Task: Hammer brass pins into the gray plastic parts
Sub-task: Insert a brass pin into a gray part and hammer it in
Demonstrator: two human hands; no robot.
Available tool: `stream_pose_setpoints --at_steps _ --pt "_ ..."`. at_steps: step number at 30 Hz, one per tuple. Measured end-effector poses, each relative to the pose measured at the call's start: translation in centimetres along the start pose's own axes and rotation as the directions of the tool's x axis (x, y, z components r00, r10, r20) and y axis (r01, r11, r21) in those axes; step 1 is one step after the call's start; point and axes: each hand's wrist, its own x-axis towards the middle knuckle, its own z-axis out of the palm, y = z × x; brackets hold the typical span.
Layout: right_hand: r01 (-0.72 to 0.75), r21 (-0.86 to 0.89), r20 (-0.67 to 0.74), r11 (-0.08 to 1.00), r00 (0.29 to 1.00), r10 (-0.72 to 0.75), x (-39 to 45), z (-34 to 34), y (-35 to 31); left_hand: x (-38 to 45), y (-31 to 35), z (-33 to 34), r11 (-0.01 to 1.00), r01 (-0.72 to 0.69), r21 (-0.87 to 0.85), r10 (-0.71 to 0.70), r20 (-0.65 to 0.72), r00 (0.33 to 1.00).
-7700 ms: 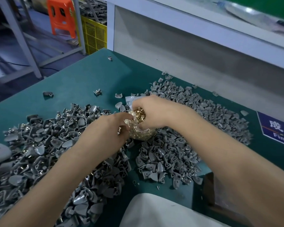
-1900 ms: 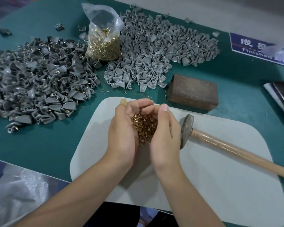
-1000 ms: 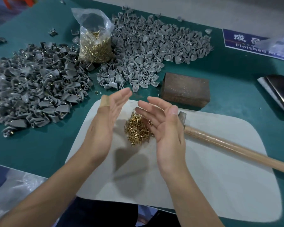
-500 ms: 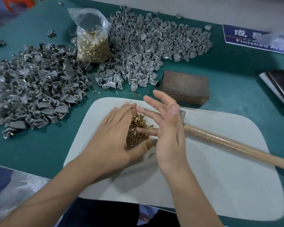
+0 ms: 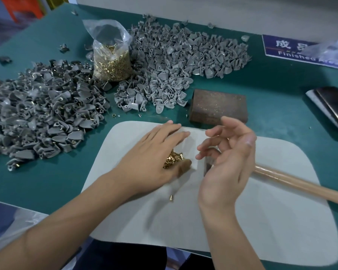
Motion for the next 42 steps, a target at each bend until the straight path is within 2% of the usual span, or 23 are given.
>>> stream_pose_setpoints --at_steps 7,13,20,24,27,33,36,42 --pt "-0.136 0.019 -0.037 0.991 0.99 0.136 0.4 0.0 -0.1 0.9 0.2 -0.4 0.992 -0.102 -0.079 0.1 -0.018 0.995" --pt "-0.172 -0.006 -0.033 0.985 0.985 0.171 0.6 0.1 0.1 0.7 0.4 -0.8 0.994 -0.103 -0.028 0.103 0.012 0.995" --pt "-0.186 -0.002 -0.024 0.983 0.982 0.186 0.6 0.1 0.1 -0.7 0.6 -1.4 0.994 0.035 0.107 -0.035 -0.002 0.999" --pt "-0.192 -0.005 0.001 0.981 0.981 0.192 0.5 0.1 0.1 -1.4 -0.3 -1.6 0.994 0.09 0.058 -0.088 -0.03 0.996" --pt "-0.184 -0.015 0.004 0.983 0.983 0.184 0.4 0.0 0.0 -1.9 -0.6 -1.4 0.998 0.067 -0.01 -0.068 -0.079 0.995" --pt "-0.16 -0.019 -0.019 0.987 0.987 0.159 0.4 0.0 0.0 -1.2 0.0 -1.3 0.998 -0.007 0.067 0.016 -0.134 0.991" --pt "-0.171 -0.021 -0.028 0.985 0.985 0.17 0.5 0.0 0.0 -0.3 1.2 -1.0 0.993 0.066 0.097 -0.044 -0.217 0.975" --pt "-0.177 -0.026 -0.027 0.984 0.984 0.177 0.6 0.0 0.1 0.5 2.1 -0.9 0.96 0.196 0.198 -0.146 -0.241 0.96"
